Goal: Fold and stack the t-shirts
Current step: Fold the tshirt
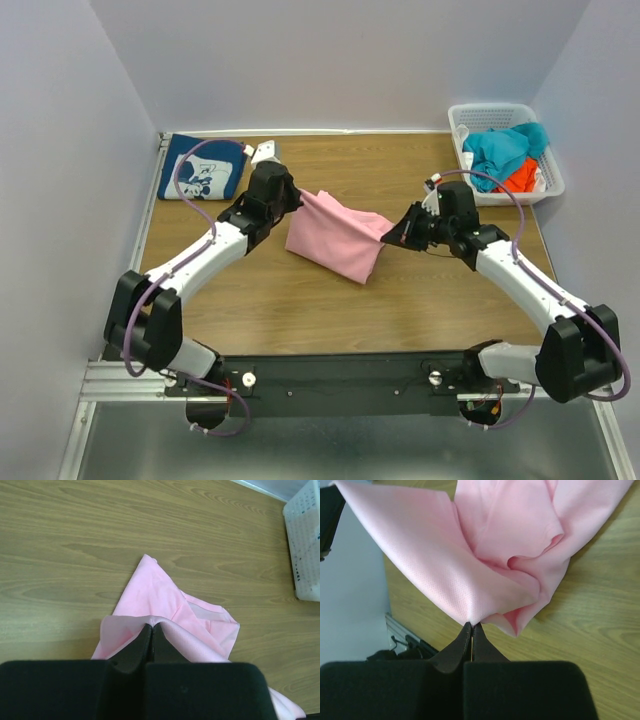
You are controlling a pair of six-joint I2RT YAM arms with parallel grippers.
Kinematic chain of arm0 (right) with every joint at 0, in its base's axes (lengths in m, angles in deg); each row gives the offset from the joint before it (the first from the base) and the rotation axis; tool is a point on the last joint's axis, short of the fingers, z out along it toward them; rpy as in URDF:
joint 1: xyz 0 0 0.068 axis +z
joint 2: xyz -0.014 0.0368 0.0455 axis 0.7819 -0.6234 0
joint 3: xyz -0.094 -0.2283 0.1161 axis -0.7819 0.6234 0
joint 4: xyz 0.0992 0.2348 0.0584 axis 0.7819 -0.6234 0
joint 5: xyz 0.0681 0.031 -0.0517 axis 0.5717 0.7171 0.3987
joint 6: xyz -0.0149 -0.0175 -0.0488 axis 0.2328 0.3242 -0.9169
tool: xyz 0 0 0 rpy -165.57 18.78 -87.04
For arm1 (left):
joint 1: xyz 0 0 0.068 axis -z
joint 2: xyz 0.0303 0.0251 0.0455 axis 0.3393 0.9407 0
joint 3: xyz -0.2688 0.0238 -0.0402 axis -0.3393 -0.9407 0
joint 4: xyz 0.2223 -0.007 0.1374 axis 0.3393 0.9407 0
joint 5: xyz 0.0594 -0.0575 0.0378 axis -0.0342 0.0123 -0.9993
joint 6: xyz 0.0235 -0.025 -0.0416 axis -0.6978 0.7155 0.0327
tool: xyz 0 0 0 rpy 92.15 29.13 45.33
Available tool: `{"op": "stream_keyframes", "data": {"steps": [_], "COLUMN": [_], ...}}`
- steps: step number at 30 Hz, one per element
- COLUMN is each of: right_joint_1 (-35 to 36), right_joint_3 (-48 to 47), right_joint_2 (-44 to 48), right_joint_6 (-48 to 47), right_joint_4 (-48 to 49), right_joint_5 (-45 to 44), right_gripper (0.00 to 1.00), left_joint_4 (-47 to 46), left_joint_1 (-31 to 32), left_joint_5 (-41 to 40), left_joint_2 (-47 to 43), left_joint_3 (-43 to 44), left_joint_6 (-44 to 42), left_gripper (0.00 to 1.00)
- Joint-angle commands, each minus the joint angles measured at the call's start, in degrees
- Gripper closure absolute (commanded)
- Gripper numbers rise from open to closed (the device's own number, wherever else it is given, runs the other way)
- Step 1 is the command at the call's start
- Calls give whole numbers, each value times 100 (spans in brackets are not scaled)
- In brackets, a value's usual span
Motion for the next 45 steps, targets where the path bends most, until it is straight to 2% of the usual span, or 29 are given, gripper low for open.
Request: {"op": "stream_keyframes", "data": {"steps": [1, 4, 8, 12, 17, 21, 25, 29, 36, 45], "right_joint_1": [-307, -562, -737, -1036, -1080, -1080, -1072, -1072, -1046, -467], "right_joint_3": [-143, -214, -91, -362, -881, -1312, -1664, -1761, -1261, -198], "right_joint_2": [-194, -607, -1134, -1950, -2725, -3358, -3798, -3816, -3763, -3431], "right_joint_6": [-39, -30, 242, 340, 260, 138, 128, 41, -47, -82], "right_joint_4": [336, 459, 1449, 1934, 2208, 2367, 2437, 2560, 2552, 2622], "right_joint_5": [-295, -77, 56, 109, 222, 591, 584, 654, 767, 452], "right_gripper": [99, 99, 99, 99, 99, 99, 97, 99, 99, 99], "left_joint_4": [-285, -268, -267, -241, -259, -276, -276, -425, -558, -883], "left_joint_1": [-135, -162, -188, -232, -329, -425, -566, -610, -610, -540], "left_joint_5": [141, 221, 19, 79, 168, 256, 422, 573, 861, 1118], "left_joint_2": [441, 915, 1522, 2357, 2998, 3227, 3465, 3466, 3430, 2992], "left_joint_3": [529, 776, 1276, 1813, 2306, 2438, 2561, 2439, 1982, 682], "left_joint_6": [-282, -343, -264, -308, -335, -335, -352, -396, -300, -98], "left_gripper": [100, 100, 100, 100, 100, 100, 100, 100, 100, 100]}}
